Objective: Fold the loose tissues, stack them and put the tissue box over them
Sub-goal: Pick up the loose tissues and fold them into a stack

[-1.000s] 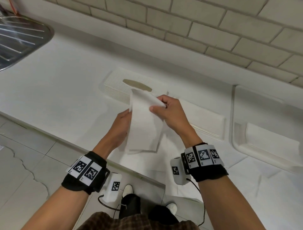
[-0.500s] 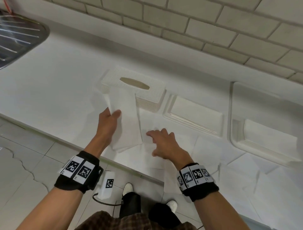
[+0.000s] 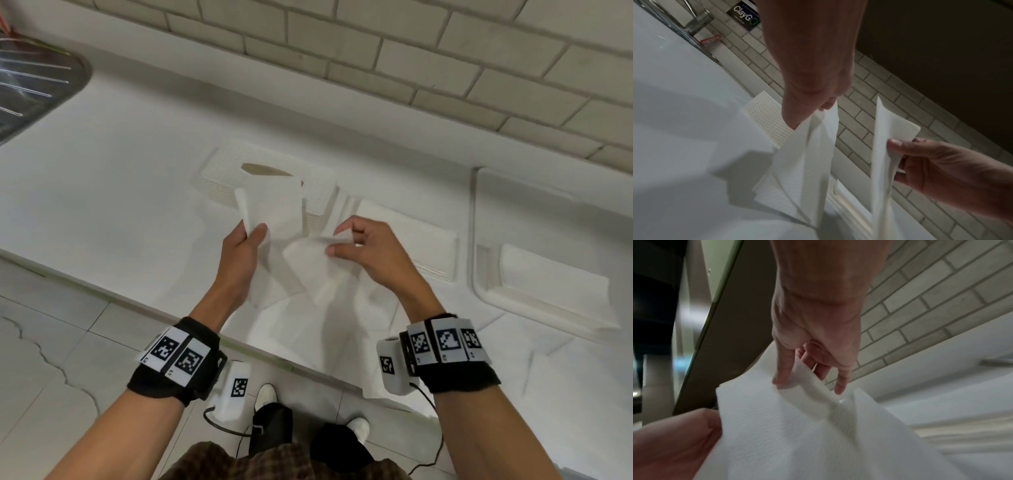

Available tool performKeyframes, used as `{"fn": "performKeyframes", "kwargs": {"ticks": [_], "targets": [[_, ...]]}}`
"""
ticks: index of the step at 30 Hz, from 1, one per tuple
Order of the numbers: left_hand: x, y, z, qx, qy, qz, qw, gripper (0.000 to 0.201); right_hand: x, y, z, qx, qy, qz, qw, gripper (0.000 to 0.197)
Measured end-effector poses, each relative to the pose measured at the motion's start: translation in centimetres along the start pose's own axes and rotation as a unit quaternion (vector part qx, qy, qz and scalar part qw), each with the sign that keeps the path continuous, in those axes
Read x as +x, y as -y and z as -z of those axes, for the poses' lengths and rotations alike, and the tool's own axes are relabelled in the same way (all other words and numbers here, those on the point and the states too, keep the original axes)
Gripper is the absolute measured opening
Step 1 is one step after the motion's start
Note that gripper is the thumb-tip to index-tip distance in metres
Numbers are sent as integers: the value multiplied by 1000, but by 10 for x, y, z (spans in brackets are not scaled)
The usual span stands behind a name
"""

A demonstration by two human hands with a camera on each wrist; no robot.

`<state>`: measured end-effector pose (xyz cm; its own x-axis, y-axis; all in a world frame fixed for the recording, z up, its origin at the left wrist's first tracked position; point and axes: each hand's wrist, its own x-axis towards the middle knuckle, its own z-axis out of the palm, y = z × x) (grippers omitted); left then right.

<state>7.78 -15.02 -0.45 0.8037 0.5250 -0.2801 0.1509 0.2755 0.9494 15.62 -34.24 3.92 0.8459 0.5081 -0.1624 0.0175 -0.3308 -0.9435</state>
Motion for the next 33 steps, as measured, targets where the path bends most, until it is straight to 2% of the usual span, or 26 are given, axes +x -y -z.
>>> {"fn": "performKeyframes", "kwargs": {"ticks": [2, 6, 8, 15, 20, 22, 25, 27, 28, 31, 33], "targets": [[0, -2, -7, 0, 13, 2, 1000, 23, 4, 5, 9, -8, -18, 18, 1000, 19], [-2, -4, -16, -3, 39, 6, 999, 19, 6, 8, 13, -21, 8, 6, 1000, 17], [-3, -5, -19, -12, 52, 8, 999, 19, 9, 8, 11, -4, -6, 9, 1000, 19], [-2, -16, -30, -26, 90, -3, 996, 23, 15, 28, 10, 137, -108, 37, 984, 11], [0, -23, -33, -30, 100, 7, 995, 23, 17, 29, 13, 281, -94, 31, 954, 19], [-4, -23, -38, -39, 119, 26, 992, 24, 18, 25, 8, 252, -107, 19, 962, 16], [-11, -19, -44, -69, 172, 71, 980, 35, 18, 13, -2, 141, -149, 15, 979, 10], [-14, -14, -46, -38, 208, 65, 975, 36, 18, 4, -7, 98, -161, 15, 982, 9], [-15, -11, -47, 6, 204, 50, 978, 32, 18, -1, -7, 84, -162, 10, 983, 8], [-13, -2, -47, 117, 125, 7, 985, 17, 15, -22, -1, 25, -181, -37, 982, 15], [-8, -1, -43, 126, 97, 1, 987, 17, 8, -43, 8, -111, -181, -99, 972, 28]]}}
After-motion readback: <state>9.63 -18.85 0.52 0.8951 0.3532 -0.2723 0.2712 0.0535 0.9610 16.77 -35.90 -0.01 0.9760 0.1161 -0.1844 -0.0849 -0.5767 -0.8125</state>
